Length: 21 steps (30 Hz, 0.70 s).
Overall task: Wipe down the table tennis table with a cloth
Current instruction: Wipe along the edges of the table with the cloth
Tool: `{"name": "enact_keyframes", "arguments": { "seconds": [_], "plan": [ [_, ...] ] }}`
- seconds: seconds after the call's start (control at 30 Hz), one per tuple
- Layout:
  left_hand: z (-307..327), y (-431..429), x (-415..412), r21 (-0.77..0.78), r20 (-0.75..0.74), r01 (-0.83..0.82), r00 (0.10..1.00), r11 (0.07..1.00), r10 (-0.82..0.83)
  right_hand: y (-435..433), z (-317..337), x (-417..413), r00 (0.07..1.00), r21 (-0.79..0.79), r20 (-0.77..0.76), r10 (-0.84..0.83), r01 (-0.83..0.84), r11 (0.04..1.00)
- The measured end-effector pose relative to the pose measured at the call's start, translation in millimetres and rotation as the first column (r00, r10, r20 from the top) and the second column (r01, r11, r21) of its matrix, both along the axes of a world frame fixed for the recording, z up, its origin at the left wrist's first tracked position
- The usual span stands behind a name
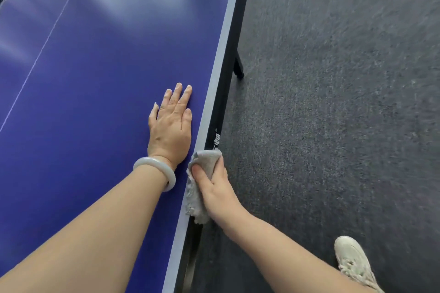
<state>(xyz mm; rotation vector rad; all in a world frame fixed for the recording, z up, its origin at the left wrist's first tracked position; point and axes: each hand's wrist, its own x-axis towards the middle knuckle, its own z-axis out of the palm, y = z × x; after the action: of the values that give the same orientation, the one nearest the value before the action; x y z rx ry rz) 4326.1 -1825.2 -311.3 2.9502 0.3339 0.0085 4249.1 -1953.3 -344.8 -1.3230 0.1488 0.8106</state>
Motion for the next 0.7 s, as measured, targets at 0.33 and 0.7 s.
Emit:
{"name": "enact_keyframes", "arguments": {
  "seconds": [0.33,0.7],
  "plan": [
    [7,-1,0,-0.057,-0.003,-0.019,1.0,0.998,0.018,35,13,149,0.928,-0.082,-0.033,-0.37,0.366,0.927],
    [8,-1,0,0.022,-0.077,0.013,0.997,1.0,-0.011,27,15,114,0.962,-0.018,0.082,-0.262,0.264,0.964]
  ]
}}
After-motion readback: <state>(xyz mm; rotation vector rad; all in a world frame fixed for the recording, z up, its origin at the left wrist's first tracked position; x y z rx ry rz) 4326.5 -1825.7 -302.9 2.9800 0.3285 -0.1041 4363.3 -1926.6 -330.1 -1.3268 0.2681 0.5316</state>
